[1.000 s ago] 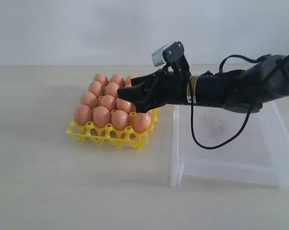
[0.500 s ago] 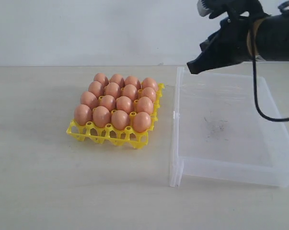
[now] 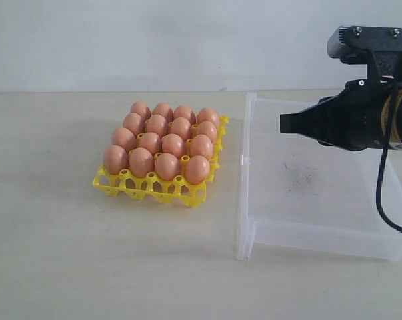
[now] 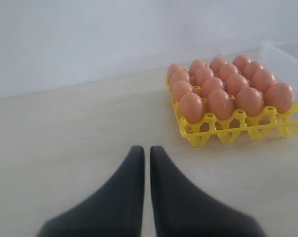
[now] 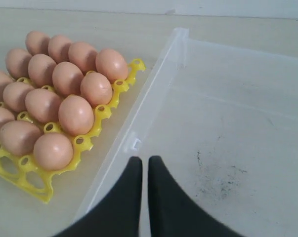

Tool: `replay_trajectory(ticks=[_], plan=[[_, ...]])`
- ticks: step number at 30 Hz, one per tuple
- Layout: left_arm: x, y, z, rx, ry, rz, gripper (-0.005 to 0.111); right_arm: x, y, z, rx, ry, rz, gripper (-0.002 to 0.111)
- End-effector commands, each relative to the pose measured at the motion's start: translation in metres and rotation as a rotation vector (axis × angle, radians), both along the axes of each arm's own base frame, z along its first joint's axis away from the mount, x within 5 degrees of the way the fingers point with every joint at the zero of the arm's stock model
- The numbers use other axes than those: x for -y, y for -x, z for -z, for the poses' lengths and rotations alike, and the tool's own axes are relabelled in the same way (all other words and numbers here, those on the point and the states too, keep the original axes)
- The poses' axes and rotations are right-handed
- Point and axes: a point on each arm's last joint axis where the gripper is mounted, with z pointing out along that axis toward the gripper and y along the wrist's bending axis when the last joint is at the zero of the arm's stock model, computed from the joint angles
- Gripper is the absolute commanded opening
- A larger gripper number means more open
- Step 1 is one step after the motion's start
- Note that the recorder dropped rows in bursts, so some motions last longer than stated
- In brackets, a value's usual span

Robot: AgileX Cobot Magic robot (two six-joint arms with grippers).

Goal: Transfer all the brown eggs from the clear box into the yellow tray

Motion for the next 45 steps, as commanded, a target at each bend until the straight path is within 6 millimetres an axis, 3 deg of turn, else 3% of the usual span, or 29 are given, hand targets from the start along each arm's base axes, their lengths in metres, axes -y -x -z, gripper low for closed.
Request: replay_trajectory(ticks=[1,6,9,11,12,15,19,25,31,42,45], plan=[[0.0,0.0,0.001,0.003,-0.001,0.005,0.004,0.001,0.002,-0.001,0.0,-0.012,0.006,0.001],[0.0,0.0,0.001,0.003,-0.001,0.005,0.004,0.001,0.002,-0.003,0.006,-0.013,0.008,0.001],[0.0,0.0,0.001,0.003,-0.001,0.005,0.004,0.006,0.014,-0.028,0.092,-0.049,0.008,0.001],[0.0,0.0,0.001,0.003,-0.001,0.005,0.004,0.007,0.034,-0.057,0.172,-0.178,-0.027,0.001],[0.0,0.0,0.001,0.003,-0.001,0.005,0.004,0.013,0.049,-0.07,0.171,-0.338,0.024,0.001],[0.0,0.0,0.001,0.003,-0.001,0.005,0.004,0.033,0.086,-0.079,0.149,-0.62,0.169,0.001],[0.0,0.0,0.001,0.003,-0.001,0.005,0.004,0.056,0.122,-0.068,0.148,-0.724,0.289,0.001],[0.0,0.0,0.001,0.003,-0.001,0.005,0.004,0.081,0.156,-0.026,0.123,-0.819,0.433,0.001],[0.0,0.0,0.001,0.003,-0.001,0.005,0.004,0.093,0.175,0.011,0.17,-0.924,0.514,0.001],[0.0,0.0,0.001,0.003,-0.001,0.005,0.004,0.101,0.197,0.031,0.248,-1.129,0.545,0.001],[0.0,0.0,0.001,0.003,-0.001,0.005,0.004,0.105,0.198,0.038,0.219,-1.087,0.609,0.001]])
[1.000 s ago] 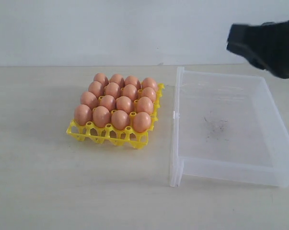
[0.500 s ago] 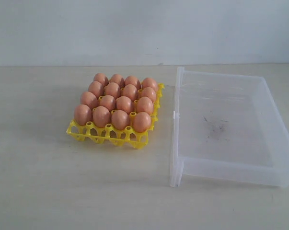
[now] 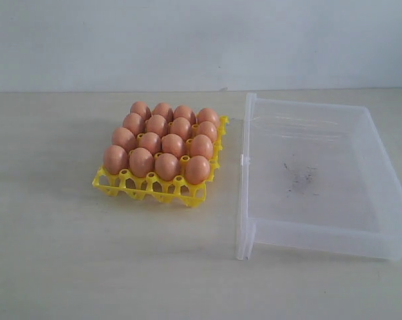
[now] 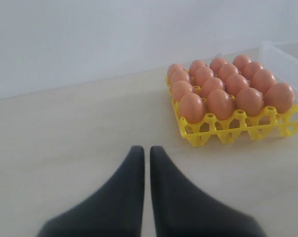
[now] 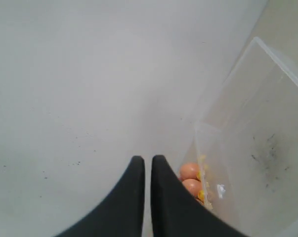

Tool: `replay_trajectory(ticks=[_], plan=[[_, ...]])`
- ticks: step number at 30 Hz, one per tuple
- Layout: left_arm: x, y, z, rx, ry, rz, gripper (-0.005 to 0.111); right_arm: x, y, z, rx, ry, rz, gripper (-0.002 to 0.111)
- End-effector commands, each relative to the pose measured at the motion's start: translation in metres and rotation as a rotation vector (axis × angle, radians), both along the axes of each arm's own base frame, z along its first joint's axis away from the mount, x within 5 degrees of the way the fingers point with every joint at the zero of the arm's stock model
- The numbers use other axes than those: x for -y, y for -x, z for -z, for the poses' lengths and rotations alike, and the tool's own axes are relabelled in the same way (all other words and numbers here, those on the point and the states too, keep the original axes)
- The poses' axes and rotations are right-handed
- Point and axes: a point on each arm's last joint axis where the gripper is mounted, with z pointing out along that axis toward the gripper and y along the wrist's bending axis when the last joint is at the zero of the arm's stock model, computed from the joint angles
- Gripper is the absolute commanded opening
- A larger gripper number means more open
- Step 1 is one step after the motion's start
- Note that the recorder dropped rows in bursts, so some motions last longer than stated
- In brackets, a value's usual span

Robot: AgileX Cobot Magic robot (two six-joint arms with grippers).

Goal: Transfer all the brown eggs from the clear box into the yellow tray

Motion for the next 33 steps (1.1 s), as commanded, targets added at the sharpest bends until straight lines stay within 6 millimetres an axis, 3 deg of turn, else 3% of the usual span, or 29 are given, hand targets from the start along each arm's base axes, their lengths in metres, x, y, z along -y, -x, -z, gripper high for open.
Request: replay_trajectory(ticks=[1,3,6,17,23,33], plan=[[0.0,0.0,0.001,0.003,-0.001,0.005,0.004,0.005,0.002,0.009,-0.074,0.04,0.048,0.001],[0.0,0.0,0.001,0.003,-0.001,0.005,0.004,0.006,0.002,0.011,-0.09,0.089,0.057,0.001],[0.0,0.0,0.001,0.003,-0.001,0.005,0.004,0.007,0.002,0.013,-0.089,0.314,0.069,0.001],[0.0,0.0,0.001,0.003,-0.001,0.005,0.004,0.01,0.002,0.013,0.002,1.402,0.059,0.001],[0.0,0.0,0.001,0.003,-0.001,0.005,0.004,0.011,0.002,0.011,0.016,1.464,0.083,0.001],[0.0,0.0,0.001,0.003,-0.001,0.005,0.004,0.0,0.003,-0.007,0.264,1.424,0.129,0.001]])
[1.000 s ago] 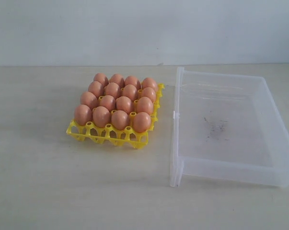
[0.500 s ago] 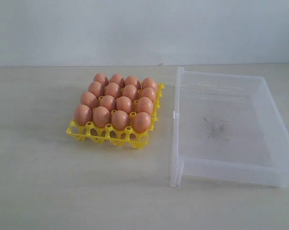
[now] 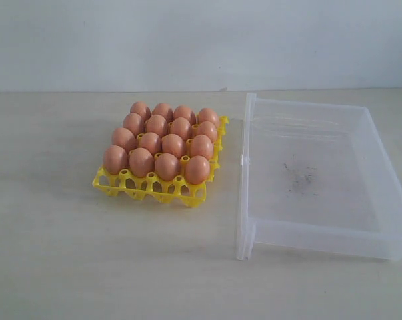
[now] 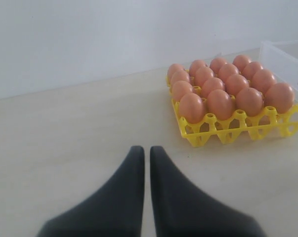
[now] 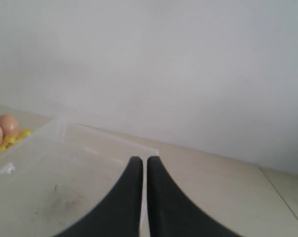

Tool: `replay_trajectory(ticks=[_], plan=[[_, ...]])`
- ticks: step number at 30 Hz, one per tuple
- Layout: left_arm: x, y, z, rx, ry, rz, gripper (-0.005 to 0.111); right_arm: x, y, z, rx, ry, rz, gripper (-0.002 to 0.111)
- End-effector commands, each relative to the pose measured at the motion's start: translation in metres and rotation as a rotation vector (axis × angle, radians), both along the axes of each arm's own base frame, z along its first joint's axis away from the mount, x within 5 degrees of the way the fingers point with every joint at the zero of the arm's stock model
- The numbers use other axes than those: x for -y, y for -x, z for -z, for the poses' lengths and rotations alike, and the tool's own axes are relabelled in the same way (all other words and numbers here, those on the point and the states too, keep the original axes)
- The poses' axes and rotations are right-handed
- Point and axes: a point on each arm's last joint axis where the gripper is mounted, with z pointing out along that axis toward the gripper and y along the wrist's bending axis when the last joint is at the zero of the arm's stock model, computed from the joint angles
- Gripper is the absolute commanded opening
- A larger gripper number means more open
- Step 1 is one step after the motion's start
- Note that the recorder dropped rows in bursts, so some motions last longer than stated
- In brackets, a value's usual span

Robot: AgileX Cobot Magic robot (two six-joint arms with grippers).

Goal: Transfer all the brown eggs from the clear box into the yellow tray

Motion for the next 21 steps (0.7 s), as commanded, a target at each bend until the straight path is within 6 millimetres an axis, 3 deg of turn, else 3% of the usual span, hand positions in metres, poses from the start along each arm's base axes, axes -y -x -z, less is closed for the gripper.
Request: replay_trajectory(ticks=[1,5,14,21], plan=[[0.0,0.0,0.001,0.003,-0.001,0.005,0.004,-0.004,0.002,-0.008,0.09,-0.025,-0.049,0.001],[0.0,0.0,0.001,0.003,-0.001,0.005,0.004,-0.004,0.002,-0.01,0.099,-0.167,-0.061,0.001],[0.0,0.0,0.001,0.003,-0.001,0.005,0.004,-0.001,0.001,0.001,-0.013,-0.086,-0.012,0.001],[0.0,0.0,0.001,0.003,-0.001,0.005,0.004,-0.001,0.0,0.005,-0.071,-0.158,-0.009,0.001]])
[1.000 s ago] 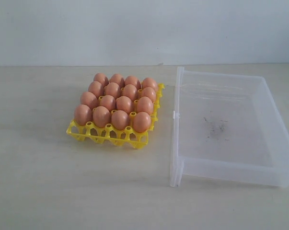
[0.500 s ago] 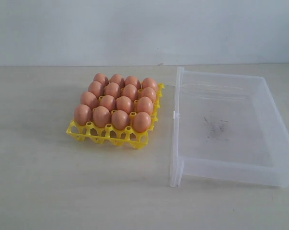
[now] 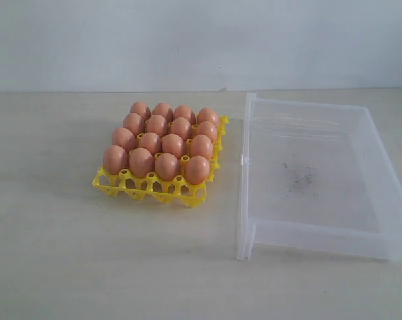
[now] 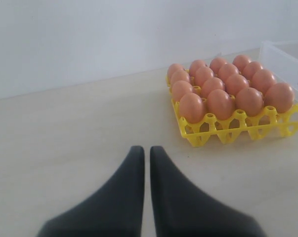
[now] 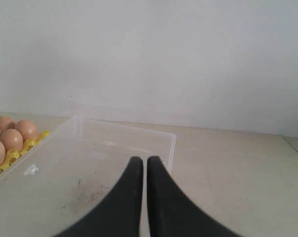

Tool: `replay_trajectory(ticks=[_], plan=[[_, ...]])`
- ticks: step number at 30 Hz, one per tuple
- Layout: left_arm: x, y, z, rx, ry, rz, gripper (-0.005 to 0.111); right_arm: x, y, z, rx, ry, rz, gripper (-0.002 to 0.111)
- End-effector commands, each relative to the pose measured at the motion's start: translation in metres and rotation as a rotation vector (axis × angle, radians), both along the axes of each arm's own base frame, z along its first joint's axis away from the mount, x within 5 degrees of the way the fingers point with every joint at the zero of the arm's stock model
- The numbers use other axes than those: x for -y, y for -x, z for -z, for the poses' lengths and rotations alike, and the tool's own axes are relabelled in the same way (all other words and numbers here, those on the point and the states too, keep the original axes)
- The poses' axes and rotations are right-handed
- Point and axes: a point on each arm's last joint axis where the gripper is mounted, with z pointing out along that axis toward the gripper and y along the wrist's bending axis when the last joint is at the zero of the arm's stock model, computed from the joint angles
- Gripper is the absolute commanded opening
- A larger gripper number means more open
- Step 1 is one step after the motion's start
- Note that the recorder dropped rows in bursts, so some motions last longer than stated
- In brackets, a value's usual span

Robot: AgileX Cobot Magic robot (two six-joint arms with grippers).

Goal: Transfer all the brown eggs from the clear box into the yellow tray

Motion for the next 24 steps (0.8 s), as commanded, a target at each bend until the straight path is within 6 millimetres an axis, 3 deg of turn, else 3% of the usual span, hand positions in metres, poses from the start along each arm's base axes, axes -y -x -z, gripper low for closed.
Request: replay_trajectory(ticks=[1,16,24], plan=[[0.0002,0.0001,0.0008,0.003,-0.001,0.005,0.004,0.0001,0.0005,-0.0001,0.0,-0.003,0.002,0.001],[0.0002,0.0001,0.0008,0.003,-0.001,0.005,0.004,0.0001,0.0005,-0.0001,0.0,-0.005,0.002,0.001],[-0.0042,-0.0007,0.0008,0.003,-0.001,-0.077,0.004,0.0001,0.0005,-0.0001,0.0,-0.005,0.002,0.001]])
